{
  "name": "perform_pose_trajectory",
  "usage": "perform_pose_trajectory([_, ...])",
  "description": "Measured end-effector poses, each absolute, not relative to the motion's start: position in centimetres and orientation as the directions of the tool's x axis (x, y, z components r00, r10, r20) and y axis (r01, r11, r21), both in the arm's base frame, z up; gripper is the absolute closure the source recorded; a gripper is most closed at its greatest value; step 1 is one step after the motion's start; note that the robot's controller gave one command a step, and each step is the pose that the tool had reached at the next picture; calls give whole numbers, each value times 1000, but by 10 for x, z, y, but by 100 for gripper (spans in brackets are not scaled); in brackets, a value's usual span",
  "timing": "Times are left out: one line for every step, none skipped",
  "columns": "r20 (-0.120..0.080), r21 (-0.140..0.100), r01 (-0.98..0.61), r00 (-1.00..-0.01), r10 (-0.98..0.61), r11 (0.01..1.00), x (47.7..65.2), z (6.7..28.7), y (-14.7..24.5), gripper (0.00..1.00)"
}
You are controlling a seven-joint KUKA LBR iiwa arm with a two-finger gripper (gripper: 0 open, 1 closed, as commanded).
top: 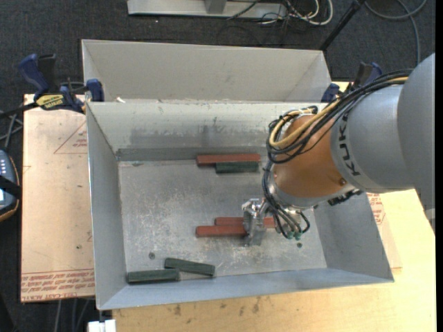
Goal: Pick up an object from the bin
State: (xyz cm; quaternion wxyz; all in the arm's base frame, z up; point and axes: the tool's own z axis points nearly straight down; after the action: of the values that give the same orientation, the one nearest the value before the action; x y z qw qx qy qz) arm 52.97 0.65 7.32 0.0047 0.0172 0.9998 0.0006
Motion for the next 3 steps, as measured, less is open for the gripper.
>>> perform_pose_trajectory([-9,1,34,-999,34,999,530,73,7,100])
perform_pose_trajectory([-2,-4,90,-996,90,996,555,73,48,100])
perform_pose_trajectory([-4,-2,13,-1000,13,1000,572,73,83,100])
